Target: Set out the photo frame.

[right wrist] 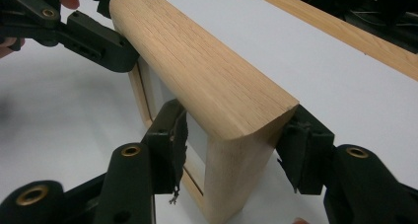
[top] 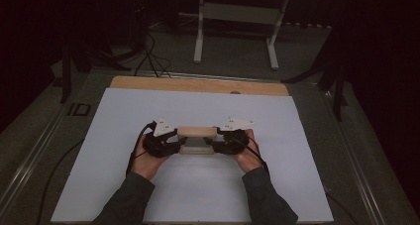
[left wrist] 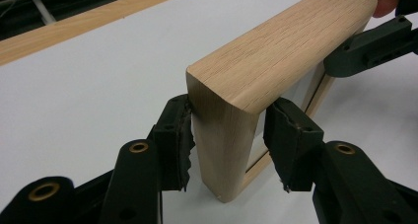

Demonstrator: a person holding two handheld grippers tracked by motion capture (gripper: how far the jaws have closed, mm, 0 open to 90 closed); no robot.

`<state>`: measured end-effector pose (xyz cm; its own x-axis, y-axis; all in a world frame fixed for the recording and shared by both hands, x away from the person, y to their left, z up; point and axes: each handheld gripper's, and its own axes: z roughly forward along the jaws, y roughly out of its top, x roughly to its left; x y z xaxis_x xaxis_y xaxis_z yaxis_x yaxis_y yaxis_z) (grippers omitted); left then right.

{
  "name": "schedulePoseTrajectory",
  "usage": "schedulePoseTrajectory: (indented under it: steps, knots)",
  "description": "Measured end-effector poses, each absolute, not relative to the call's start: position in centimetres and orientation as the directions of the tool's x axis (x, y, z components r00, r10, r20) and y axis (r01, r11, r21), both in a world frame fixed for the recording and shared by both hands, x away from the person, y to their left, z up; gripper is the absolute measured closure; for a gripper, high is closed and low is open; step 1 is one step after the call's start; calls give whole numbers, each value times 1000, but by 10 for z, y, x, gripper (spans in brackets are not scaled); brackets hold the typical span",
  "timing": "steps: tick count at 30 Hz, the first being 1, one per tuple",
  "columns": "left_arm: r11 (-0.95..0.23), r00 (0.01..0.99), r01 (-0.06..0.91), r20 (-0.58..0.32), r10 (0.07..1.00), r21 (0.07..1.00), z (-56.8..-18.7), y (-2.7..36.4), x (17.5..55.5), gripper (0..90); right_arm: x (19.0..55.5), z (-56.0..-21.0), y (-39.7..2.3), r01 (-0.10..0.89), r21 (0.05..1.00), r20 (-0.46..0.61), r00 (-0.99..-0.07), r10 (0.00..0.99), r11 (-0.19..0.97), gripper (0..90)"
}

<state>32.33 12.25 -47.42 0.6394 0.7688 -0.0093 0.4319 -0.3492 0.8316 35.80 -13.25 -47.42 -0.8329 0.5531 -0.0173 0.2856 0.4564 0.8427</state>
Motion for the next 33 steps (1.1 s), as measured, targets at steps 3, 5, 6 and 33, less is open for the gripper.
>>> schedulePoseTrajectory:
  steps: [3, 5, 6, 33]
  knots:
    - [-353, 637, 429, -1, 771, 832, -474, 121, 325, 536, 359, -475, -132, 290, 840, -19, -829, 559, 458, 483]
    - [-348, 635, 428, -3, 773, 834, -475, 121, 327, 533, 360, -474, -132, 288, 839, -28, -825, 564, 462, 484]
    - [-345, 634, 429, -6, 774, 835, -475, 121, 327, 531, 360, -475, -132, 290, 839, -25, -824, 565, 460, 483]
    - [-310, 618, 459, -49, 784, 833, -475, 125, 331, 522, 367, -476, -130, 320, 843, 23, -824, 566, 432, 473]
